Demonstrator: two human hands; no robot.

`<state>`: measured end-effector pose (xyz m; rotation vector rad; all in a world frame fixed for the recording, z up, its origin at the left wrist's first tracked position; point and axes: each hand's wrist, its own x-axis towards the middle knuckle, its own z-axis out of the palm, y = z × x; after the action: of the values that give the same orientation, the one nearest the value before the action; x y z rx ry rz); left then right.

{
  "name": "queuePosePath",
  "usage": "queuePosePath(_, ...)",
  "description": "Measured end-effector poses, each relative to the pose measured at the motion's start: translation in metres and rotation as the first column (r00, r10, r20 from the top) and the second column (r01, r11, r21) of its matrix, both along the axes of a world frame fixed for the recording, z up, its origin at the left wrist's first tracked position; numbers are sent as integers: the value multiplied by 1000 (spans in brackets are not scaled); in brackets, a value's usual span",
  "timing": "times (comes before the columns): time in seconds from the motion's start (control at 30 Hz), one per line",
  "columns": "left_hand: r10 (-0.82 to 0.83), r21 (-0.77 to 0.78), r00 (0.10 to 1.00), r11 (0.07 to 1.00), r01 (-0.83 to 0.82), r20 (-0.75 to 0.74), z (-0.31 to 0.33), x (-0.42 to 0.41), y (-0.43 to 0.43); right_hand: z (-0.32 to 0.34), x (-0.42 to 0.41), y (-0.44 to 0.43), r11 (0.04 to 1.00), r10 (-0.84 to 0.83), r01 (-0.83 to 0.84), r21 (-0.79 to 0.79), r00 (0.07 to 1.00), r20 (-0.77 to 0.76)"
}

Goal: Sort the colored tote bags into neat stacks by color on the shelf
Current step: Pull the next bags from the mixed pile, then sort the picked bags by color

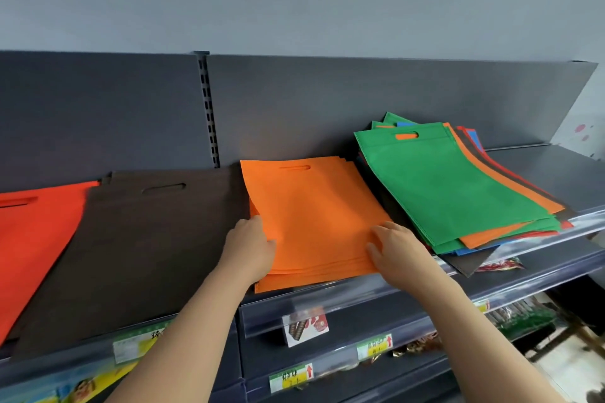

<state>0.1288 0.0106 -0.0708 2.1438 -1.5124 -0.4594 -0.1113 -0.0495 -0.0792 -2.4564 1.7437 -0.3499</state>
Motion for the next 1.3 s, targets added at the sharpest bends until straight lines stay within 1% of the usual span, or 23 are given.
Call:
queuePosePath(0.1,36,39,991,998,-41,127,-1,-7,-4,-4,-2,1,999,-16,18,40,999,-35)
queuePosePath(0.17,93,27,982,995,-99,165,1,-12,-3,-4,-4,1,999,-8,9,39,999,-45)
queuePosePath(0.2,124,12,975,992,-129,185,2,-15,-2,-2,-5,0,999,6,-6,36,1000,-24)
queuePosePath(0.27,172,-43,955,985,-166,243,8,-22,0,6,-9,-2,998,65,-66,11,995,80)
queuePosePath(0.33,177,-117,944,982,-149,280,16,-34,-1,20,-17,-4,989,147,-140,-51,970,192)
queuePosePath(0.37,162,-149,950,981,-126,268,21,-42,-2,29,-24,-6,983,175,-158,-90,957,230)
queuePosePath(0.43,103,-215,977,975,-61,189,29,-63,-12,44,-45,-13,978,175,-135,-160,947,270)
queuePosePath(0.5,20,-291,995,957,11,101,35,-89,-26,55,-75,-24,980,103,-50,-194,956,275)
queuePosePath(0.57,-56,-332,998,941,67,41,39,-120,-41,58,-110,-41,983,-11,56,-172,967,254)
queuePosePath(0.67,-122,-282,991,954,104,-49,37,-162,-62,54,-160,-69,972,-216,227,-56,963,162)
queuePosePath(0.73,-136,-230,985,967,108,-108,34,-183,-73,47,-183,-81,960,-275,279,-33,956,100)
queuePosePath(0.83,-108,-182,967,981,66,-231,30,-203,-87,37,-198,-87,968,-231,235,-90,971,53)
queuePosePath(0.9,-59,-203,939,979,-12,-338,27,-207,-94,35,-199,-86,977,-164,174,-123,983,88)
queuePosePath(0.97,-5,-242,901,964,-111,-435,24,-206,-100,38,-200,-84,986,-85,106,-129,984,156)
queuePosePath(1.0,9,-249,880,958,-144,-474,23,-205,-102,41,-203,-85,987,-78,101,-124,980,182)
queuePosePath(1.07,21,-241,844,955,-176,-536,23,-204,-104,47,-214,-90,978,-148,172,-115,970,193)
queuePosePath(1.13,25,-227,828,957,-182,-560,23,-208,-104,49,-226,-97,966,-215,231,-115,967,140)
queuePosePath(1.2,18,-213,837,964,-160,-547,22,-214,-104,49,-231,-99,962,-252,259,-88,964,90)
queuePosePath(1.3,52,-170,861,973,-159,-505,23,-221,-104,46,-231,-99,973,-205,217,-78,970,133)
